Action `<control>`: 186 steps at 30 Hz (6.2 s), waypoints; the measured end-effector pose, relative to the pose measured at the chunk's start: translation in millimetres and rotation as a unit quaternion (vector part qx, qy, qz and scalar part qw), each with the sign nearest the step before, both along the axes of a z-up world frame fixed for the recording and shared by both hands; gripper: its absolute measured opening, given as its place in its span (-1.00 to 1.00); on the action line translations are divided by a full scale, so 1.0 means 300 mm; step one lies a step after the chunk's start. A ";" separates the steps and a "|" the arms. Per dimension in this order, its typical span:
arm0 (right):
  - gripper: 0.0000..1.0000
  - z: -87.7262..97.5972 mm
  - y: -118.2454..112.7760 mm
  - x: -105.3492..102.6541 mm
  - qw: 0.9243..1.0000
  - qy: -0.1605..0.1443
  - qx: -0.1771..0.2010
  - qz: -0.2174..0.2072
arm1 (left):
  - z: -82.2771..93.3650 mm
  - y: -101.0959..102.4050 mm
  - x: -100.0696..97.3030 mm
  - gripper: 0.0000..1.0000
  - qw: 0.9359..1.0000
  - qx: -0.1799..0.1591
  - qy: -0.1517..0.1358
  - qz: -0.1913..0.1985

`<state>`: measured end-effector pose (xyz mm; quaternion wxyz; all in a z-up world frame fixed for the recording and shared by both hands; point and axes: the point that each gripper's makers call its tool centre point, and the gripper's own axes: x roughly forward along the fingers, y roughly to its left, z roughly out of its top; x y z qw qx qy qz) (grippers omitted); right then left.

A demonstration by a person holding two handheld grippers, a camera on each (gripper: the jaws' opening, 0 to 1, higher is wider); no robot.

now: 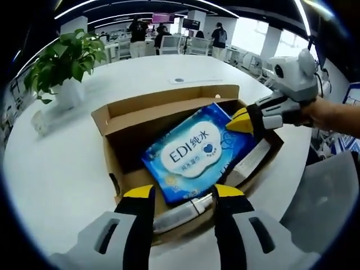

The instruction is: Operate the shoe box by opening the lid, removing the specified soft item, and placing it in the target area until the item is outside and the box remains undamaged.

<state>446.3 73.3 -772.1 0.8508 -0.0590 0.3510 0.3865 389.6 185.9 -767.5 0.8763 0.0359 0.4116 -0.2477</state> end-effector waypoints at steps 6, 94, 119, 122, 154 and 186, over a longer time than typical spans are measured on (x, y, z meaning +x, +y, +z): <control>-1.00 0.015 -0.022 0.002 1.000 -0.008 0.000 -0.003 | -0.041 -0.021 0.033 -0.38 1.000 0.014 0.016 -0.017; -1.00 0.174 -0.285 -0.031 0.995 -0.010 0.074 -0.071 | 0.099 -0.205 0.080 -1.00 0.999 -0.036 0.033 -0.013; -1.00 0.192 -0.517 -0.037 0.991 -0.010 0.069 -0.117 | 0.136 -0.425 0.109 -1.00 0.997 -0.036 0.023 -0.069; -1.00 0.190 -0.543 -0.040 0.990 -0.009 0.068 -0.120 | 0.133 -0.444 0.111 -1.00 0.997 -0.036 0.024 -0.072; -1.00 0.159 -0.820 -0.013 0.985 -0.005 0.054 -0.163 | 0.112 -0.726 0.160 -1.00 0.992 -0.046 0.019 -0.117; -1.00 -0.002 -0.920 0.051 0.981 0.025 0.043 -0.187 | -0.031 -0.841 0.223 -1.00 0.988 0.005 0.038 -0.152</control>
